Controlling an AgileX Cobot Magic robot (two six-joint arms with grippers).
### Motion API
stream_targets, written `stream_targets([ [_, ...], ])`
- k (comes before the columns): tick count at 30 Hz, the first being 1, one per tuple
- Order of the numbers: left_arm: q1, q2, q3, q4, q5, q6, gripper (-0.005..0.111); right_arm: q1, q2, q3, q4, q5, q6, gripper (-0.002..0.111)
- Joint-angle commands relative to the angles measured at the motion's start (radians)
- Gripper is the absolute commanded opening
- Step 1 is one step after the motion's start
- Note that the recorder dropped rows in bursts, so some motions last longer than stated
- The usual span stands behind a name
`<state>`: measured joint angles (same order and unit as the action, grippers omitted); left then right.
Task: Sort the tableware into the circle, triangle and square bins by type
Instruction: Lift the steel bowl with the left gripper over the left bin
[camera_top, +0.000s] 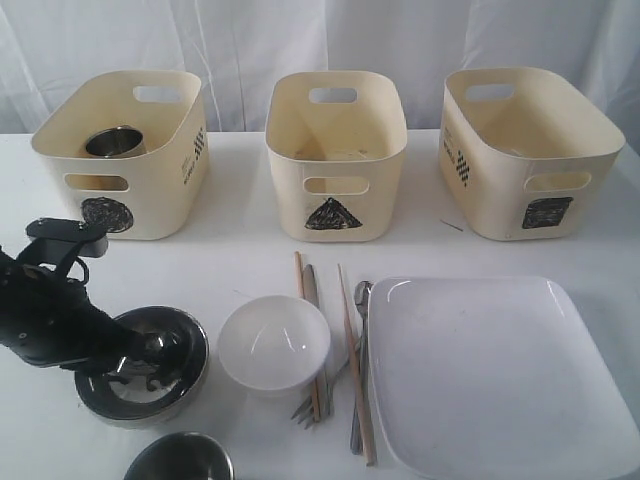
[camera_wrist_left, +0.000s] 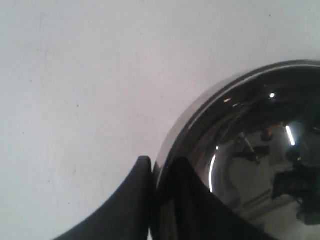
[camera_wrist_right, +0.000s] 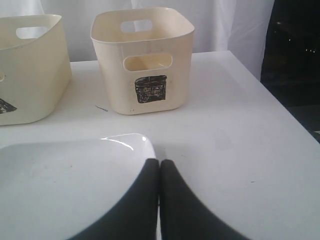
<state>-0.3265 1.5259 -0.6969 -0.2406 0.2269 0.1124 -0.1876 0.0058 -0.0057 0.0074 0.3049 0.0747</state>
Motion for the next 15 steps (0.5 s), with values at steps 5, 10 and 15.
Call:
stream_targets([
  [5, 0.003, -0.136, -0.009, 0.013, -0.017, 0.045, 0.0, 0.006, -0.006, 0.006, -0.001, -0.014, -0.01, 0.0],
  [10, 0.068, -0.264, -0.104, 0.068, -0.001, 0.072, 0.0, 0.006, -0.006, 0.006, -0.001, -0.014, -0.01, 0.0],
  [15, 0.095, -0.237, -0.341, 0.163, 0.012, 0.072, 0.0, 0.006, -0.006, 0.006, -0.001, -0.014, -0.01, 0.0],
])
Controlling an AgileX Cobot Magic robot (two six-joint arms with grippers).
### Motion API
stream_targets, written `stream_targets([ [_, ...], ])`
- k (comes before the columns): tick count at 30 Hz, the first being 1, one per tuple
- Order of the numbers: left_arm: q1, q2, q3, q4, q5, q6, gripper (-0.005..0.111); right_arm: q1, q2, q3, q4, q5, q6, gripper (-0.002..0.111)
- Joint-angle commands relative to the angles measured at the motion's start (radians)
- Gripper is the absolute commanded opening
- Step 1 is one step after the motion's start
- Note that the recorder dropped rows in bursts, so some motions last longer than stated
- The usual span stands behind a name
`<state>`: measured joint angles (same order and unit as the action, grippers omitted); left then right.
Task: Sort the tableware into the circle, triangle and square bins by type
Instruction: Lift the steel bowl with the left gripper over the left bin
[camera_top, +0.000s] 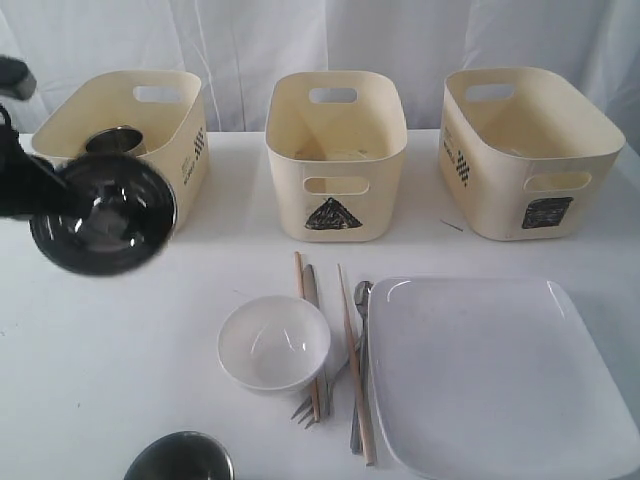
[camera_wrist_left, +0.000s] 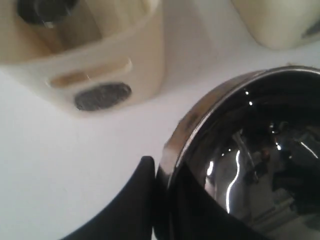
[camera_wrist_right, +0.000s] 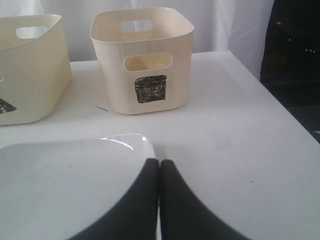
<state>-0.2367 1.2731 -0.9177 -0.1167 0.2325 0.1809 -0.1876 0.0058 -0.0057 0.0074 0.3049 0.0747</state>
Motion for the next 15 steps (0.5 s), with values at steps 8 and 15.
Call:
stream_targets([
  [8, 0.08, 0.252, -0.461, 0.092, 0.04, -0.055, 0.0, 0.006, -0.006, 0.006, -0.001, -0.014, -0.01, 0.0],
  [15, 0.161, 0.454, -0.644, 0.092, 0.052, -0.113, 0.0, 0.006, -0.006, 0.006, -0.001, -0.014, -0.01, 0.0],
])
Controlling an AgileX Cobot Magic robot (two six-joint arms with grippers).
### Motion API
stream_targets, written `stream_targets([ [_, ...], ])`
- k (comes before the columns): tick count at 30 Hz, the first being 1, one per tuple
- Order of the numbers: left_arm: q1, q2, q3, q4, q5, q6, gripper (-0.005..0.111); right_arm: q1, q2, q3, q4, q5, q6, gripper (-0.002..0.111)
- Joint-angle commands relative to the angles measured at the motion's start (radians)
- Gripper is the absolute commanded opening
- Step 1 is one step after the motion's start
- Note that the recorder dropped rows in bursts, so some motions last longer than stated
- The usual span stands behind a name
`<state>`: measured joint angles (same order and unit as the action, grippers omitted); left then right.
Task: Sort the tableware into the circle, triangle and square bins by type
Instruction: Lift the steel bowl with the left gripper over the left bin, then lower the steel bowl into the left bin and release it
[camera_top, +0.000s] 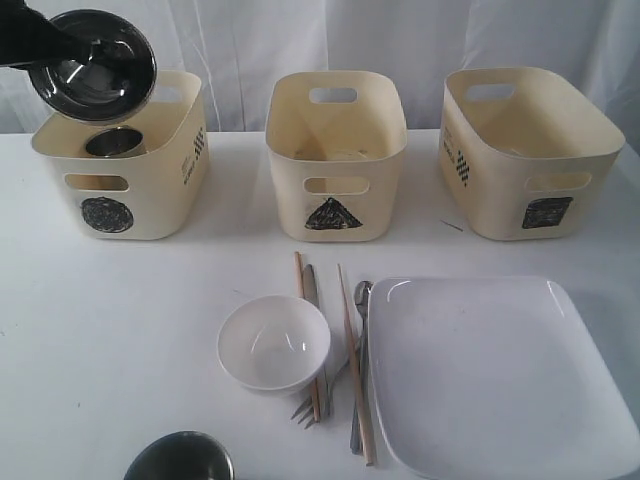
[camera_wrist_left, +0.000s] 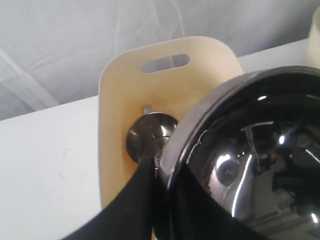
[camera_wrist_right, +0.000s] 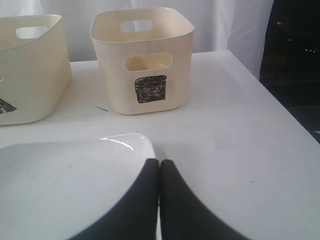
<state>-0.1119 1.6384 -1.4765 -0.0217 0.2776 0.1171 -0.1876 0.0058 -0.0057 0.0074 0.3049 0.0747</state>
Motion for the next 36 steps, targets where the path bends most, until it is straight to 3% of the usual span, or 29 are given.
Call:
stream_targets([
  [1, 0.043, 0.12, -0.111, -0.003, 0.005, -0.059, 0.0, 0.006, -0.006, 0.006, -0.001, -0.014, -0.01, 0.0],
  [13, 0.051, 0.398, -0.325, -0.036, 0.047, -0.081, 0.0, 0.006, -0.006, 0.006, -0.001, -0.014, -0.01, 0.0],
  [32, 0.051, 0.433, -0.363, -0.036, 0.023, -0.104, 0.0, 0.006, -0.006, 0.006, -0.001, -0.014, -0.01, 0.0],
  [34, 0.051, 0.433, -0.363, -0.036, 0.025, -0.104, 0.005, 0.006, -0.006, 0.006, -0.001, -0.014, -0.01, 0.0],
  [36, 0.051, 0.433, -0.363, -0.036, 0.024, -0.106, 0.017, 0.006, -0.006, 0.006, -0.001, -0.014, -0.01, 0.0],
])
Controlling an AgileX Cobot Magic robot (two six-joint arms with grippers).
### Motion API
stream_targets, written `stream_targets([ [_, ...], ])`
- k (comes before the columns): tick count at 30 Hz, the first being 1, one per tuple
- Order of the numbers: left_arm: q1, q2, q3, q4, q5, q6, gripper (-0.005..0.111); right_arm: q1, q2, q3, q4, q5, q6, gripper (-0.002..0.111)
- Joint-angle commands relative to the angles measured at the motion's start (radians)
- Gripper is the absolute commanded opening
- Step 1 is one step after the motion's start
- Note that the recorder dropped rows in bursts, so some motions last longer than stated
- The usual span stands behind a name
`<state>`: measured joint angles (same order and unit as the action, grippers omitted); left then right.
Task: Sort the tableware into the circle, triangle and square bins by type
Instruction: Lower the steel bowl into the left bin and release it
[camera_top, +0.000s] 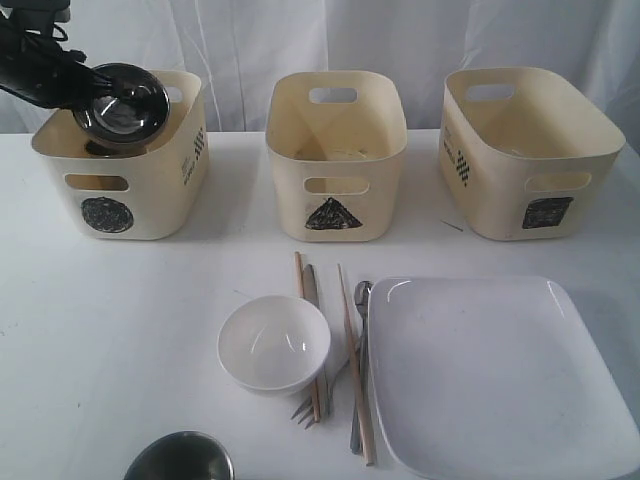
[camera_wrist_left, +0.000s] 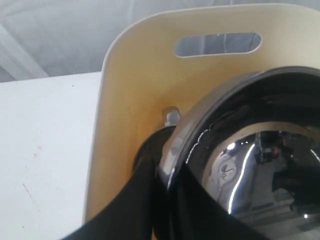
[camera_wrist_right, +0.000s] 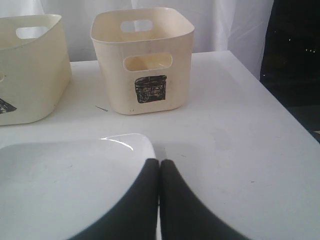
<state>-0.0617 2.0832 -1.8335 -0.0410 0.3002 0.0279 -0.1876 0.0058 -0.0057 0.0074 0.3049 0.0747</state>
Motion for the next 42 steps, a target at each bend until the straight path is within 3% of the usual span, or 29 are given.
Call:
stream_targets([
  [1, 0.0, -0.011, -0.006, -0.017, 0.001, -0.028, 0.024, 0.006, -0.006, 0.006, -0.001, -0.014, -0.01, 0.0],
  [5, 0.0, -0.011, -0.006, -0.017, 0.002, -0.06, 0.059, 0.006, -0.006, 0.006, -0.001, -0.014, -0.01, 0.0],
  [6, 0.0, -0.011, -0.006, -0.017, 0.011, -0.06, 0.061, 0.006, -0.006, 0.006, -0.001, -0.014, -0.01, 0.0],
  [18, -0.001, -0.165, -0.006, -0.024, 0.22, -0.048, 0.055, 0.006, -0.006, 0.006, -0.001, -0.014, -0.01, 0.0],
  [25, -0.016, -0.258, -0.004, -0.273, 0.439, 0.164, 0.055, 0.006, -0.006, 0.006, -0.001, -0.014, -0.01, 0.0],
  [27, -0.042, -0.278, 0.006, -0.278, 0.494, 0.172, 0.055, 0.006, -0.006, 0.006, -0.001, -0.014, -0.01, 0.0],
  [32, -0.104, -0.331, 0.099, -0.215, 0.59, 0.146, 0.051, 0.006, -0.006, 0.006, -0.001, -0.014, -0.01, 0.0],
  [42, -0.182, -0.499, 0.392, -0.192, 0.562, 0.133, 0.05, 0.006, -0.006, 0.006, -0.001, -0.014, -0.01, 0.0],
])
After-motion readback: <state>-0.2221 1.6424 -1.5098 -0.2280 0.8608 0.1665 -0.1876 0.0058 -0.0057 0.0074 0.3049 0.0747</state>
